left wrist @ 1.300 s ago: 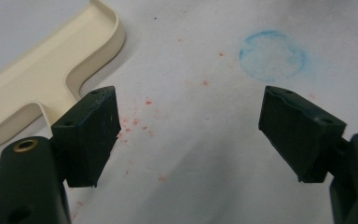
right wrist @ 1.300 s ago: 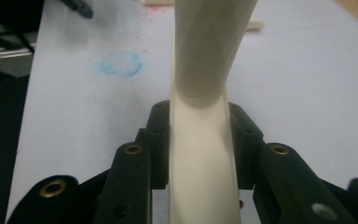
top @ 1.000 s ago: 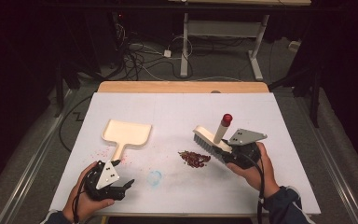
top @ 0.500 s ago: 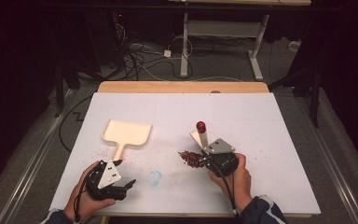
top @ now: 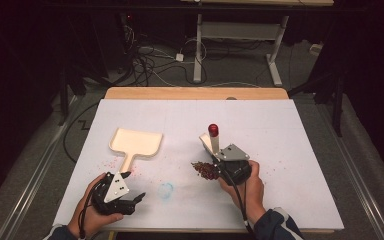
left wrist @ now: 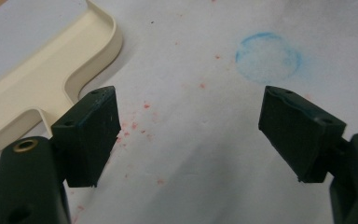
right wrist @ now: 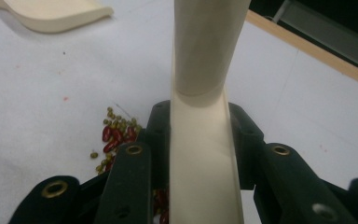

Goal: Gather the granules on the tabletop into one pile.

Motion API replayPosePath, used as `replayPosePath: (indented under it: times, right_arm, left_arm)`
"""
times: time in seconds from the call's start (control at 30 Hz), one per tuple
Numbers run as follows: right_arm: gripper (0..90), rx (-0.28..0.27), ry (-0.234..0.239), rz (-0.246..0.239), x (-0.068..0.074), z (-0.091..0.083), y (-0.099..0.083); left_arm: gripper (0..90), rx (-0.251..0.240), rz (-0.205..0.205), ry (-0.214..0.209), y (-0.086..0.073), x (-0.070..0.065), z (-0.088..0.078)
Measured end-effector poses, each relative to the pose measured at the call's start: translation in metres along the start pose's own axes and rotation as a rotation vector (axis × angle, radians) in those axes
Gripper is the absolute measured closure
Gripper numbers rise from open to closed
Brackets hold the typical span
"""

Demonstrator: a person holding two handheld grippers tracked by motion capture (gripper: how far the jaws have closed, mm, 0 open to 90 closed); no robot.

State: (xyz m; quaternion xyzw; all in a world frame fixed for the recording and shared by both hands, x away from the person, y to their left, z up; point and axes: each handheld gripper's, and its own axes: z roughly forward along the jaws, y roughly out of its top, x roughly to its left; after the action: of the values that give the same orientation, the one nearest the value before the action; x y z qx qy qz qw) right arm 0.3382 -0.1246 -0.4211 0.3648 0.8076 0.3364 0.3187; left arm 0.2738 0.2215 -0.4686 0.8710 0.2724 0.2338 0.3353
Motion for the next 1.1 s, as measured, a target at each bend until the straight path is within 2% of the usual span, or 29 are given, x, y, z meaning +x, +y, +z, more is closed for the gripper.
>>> replayPosePath:
  times: [0.03,0.1,0.23,0.27,0.3,0.33,0.37,0.43,0.5,0.57,0.6,0.67,0.73,0.77,0.87,0.97,1.03,1.1]
  right_arm:
    - [67.9,-0.008,0.001,-0.001,-0.002,0.000,0.003]
    - [67.9,-0.024,0.037,-0.044,-0.004,0.000,0.009]
    - [67.8,-0.106,0.119,-0.157,-0.010,0.011,0.020]
    - [67.9,-0.104,0.157,-0.178,-0.013,0.016,0.022]
    - [67.8,-0.088,0.169,-0.194,-0.015,0.022,0.023]
    - [67.9,-0.084,0.172,-0.222,-0.016,0.028,0.024]
    - [67.8,-0.073,0.174,-0.273,-0.018,0.035,0.023]
    - [67.8,-0.060,0.172,-0.319,-0.021,0.044,0.022]
    - [67.8,-0.042,0.172,-0.340,-0.023,0.053,0.020]
    - [67.8,-0.058,0.223,-0.328,-0.025,0.057,0.019]
    - [67.8,-0.056,0.237,-0.327,-0.025,0.057,0.019]
    - [67.7,-0.069,0.276,-0.355,-0.022,0.057,0.016]
    - [67.5,-0.081,0.314,-0.408,-0.018,0.055,0.012]
    - [67.4,-0.081,0.321,-0.420,-0.017,0.053,0.010]
    - [67.5,-0.101,0.367,-0.438,-0.016,0.043,0.003]
    - [67.6,-0.120,0.428,-0.483,-0.018,0.030,-0.003]
    - [67.6,-0.120,0.422,-0.505,-0.020,0.025,-0.006]
    - [67.7,-0.126,0.406,-0.504,-0.022,0.023,-0.007]
  left_arm:
    - [19.8,0.001,0.000,0.000,0.000,0.000,0.000]
    - [19.9,0.003,0.002,0.003,0.000,0.000,0.000]
    - [19.8,0.006,-0.002,0.004,0.000,0.000,0.001]
    - [19.9,0.010,-0.001,0.003,0.000,0.000,0.001]
    - [19.9,0.010,-0.003,0.002,-0.001,0.000,0.001]
    - [19.9,0.013,-0.003,0.002,-0.001,0.000,0.002]
    - [19.9,0.014,-0.005,0.002,-0.002,0.001,0.002]
    - [19.9,0.017,0.006,0.006,-0.002,0.001,0.003]
    - [19.9,0.019,0.003,0.005,-0.003,0.001,0.003]
    - [19.9,0.021,0.004,0.006,-0.003,0.001,0.002]
    - [19.9,0.021,0.002,0.003,-0.004,0.000,0.002]
    - [19.8,0.025,0.002,0.001,-0.004,0.000,0.003]
    - [19.9,0.029,0.002,-0.002,-0.004,-0.001,0.003]
    - [19.9,0.030,0.002,-0.001,-0.004,-0.001,0.003]
    - [19.8,0.028,-0.007,0.007,-0.005,0.000,0.003]
    - [19.8,0.025,-0.011,0.011,-0.004,0.000,0.002]
    - [19.8,0.024,-0.009,0.009,-0.004,0.000,0.002]
    - [19.8,0.024,-0.006,0.009,-0.003,0.000,0.002]
